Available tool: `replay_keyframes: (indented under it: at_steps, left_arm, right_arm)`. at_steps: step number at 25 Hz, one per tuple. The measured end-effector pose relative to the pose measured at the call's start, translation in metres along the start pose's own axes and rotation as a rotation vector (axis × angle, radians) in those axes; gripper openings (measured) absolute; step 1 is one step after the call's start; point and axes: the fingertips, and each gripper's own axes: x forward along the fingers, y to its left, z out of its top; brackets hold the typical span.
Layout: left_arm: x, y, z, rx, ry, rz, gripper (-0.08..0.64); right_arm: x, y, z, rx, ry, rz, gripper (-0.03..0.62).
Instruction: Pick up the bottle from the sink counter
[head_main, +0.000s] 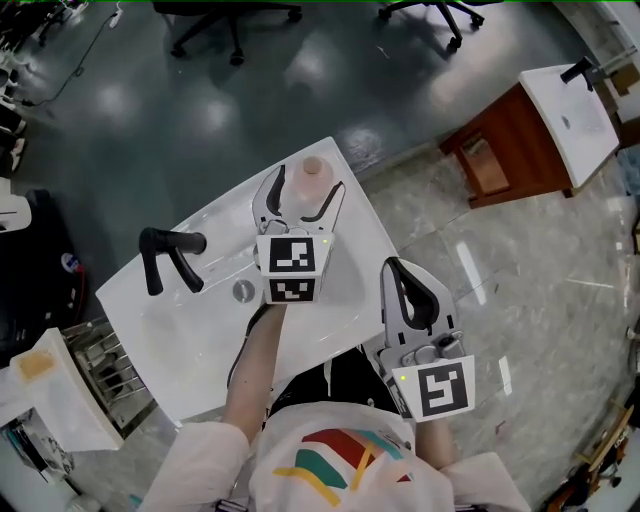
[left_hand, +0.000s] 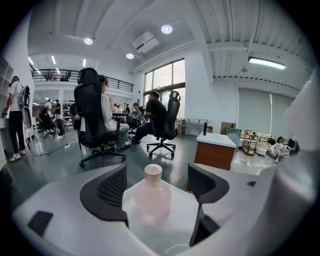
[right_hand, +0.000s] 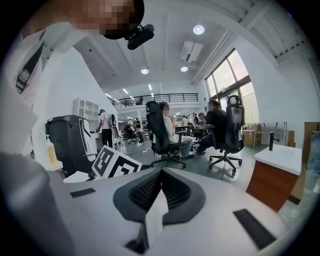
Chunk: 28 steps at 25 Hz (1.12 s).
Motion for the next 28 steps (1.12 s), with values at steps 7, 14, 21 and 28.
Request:
replay_keyframes:
  at_steps: [7, 14, 21, 28]
  left_arm:
    - [0.037, 0.005, -0.037, -0.015, 0.076, 0.008, 0.379]
    - [0.062, 0.009, -0.051, 0.009, 0.121, 0.014, 0.379]
    - [0.077, 0.013, -0.059, -0.013, 0.155, 0.015, 0.379]
    - [0.08, 0.012, -0.065, 0.022, 0.186, 0.015, 0.379]
  right_arm:
    - [0.016, -0.013, -0.023, 0.01, 0.048, 0.005, 0.012]
    - [0.029, -0.017, -0.036, 0.022, 0.075, 0.023, 0.012]
    - [0.033, -0.026, -0.047, 0.02, 0.096, 0.008, 0.012]
    - [0.038, -0.023, -0.048, 0.037, 0.081, 0.007, 0.012]
